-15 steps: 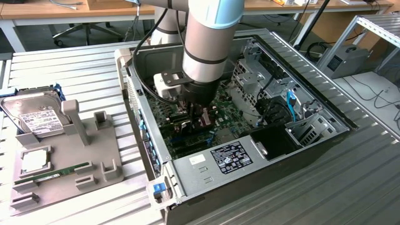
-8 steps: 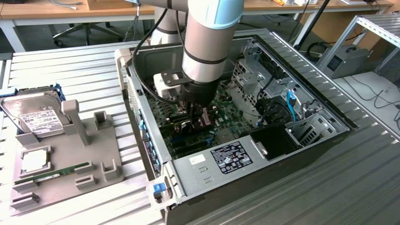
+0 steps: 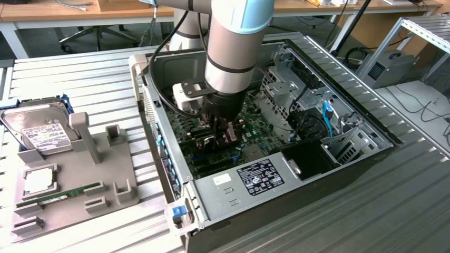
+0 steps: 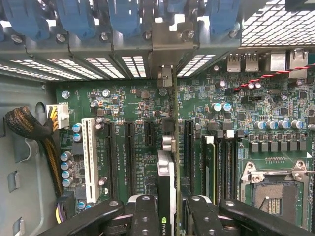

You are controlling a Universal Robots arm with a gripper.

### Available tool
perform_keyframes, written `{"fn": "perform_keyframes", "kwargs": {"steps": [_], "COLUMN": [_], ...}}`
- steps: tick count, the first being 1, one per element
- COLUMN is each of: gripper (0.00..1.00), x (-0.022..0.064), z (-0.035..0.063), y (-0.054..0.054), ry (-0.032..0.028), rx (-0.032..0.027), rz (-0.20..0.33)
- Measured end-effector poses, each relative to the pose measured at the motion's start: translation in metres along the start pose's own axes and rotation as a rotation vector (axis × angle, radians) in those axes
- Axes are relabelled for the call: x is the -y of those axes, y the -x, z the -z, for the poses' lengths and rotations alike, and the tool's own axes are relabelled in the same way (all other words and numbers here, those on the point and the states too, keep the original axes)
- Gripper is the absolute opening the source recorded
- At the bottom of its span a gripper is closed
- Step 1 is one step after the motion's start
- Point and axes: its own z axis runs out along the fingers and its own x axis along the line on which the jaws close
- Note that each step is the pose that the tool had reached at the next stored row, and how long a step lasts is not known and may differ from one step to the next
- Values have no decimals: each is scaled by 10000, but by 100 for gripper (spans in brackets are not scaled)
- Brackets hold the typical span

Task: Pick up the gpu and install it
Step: 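Insert the gpu into the slot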

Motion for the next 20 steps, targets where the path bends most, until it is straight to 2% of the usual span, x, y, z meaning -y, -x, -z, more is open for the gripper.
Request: {"fn": "perform_keyframes", "kwargs": {"steps": [20], "gripper": [27], "x": [-10], "z": [-15], "y": [8], "ry": [1], "rx": [2], "rz": [-2]}}
